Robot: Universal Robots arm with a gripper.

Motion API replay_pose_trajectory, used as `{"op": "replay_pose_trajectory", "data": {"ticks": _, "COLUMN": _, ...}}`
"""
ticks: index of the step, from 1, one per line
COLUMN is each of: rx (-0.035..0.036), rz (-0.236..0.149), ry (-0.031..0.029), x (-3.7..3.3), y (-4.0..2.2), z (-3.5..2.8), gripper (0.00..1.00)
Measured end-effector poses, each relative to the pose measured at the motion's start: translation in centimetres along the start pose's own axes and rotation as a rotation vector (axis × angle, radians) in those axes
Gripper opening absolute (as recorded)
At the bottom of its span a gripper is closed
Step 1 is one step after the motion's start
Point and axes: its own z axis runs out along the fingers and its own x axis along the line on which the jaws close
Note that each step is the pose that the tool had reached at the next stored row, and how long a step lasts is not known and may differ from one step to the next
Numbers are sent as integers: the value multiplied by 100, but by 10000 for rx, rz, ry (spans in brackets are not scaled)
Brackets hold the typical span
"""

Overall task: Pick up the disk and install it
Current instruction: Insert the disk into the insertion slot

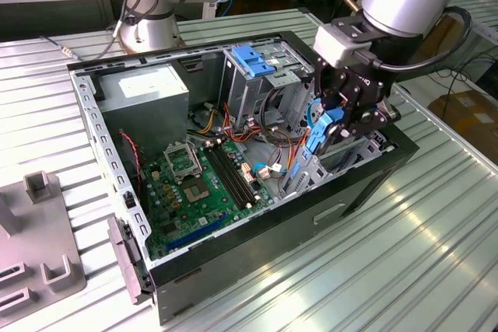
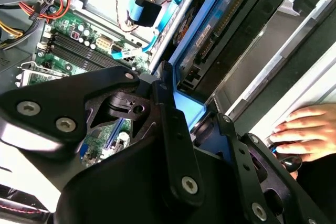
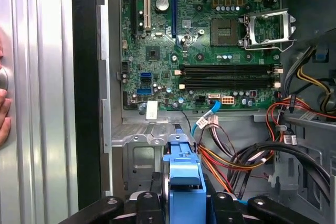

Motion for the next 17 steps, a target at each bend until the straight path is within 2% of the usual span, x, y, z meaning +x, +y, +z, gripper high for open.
{"op": "replay_pose_trajectory", "data": {"ticks": 12, "rx": 1, "rz": -1, "ry": 47, "x": 0, "y": 0, "z": 14, "gripper": 37}}
{"op": "replay_pose_trajectory", "data": {"ticks": 13, "rx": 0, "rz": -2, "ry": 56, "x": 0, "y": 0, "z": 12, "gripper": 38}}
{"op": "replay_pose_trajectory", "data": {"ticks": 14, "rx": 0, "rz": -1, "ry": 62, "x": 0, "y": 0, "z": 13, "gripper": 44}}
{"op": "replay_pose_trajectory", "data": {"ticks": 17, "rx": 0, "rz": -2, "ry": 74, "x": 0, "y": 0, "z": 14, "gripper": 44}}
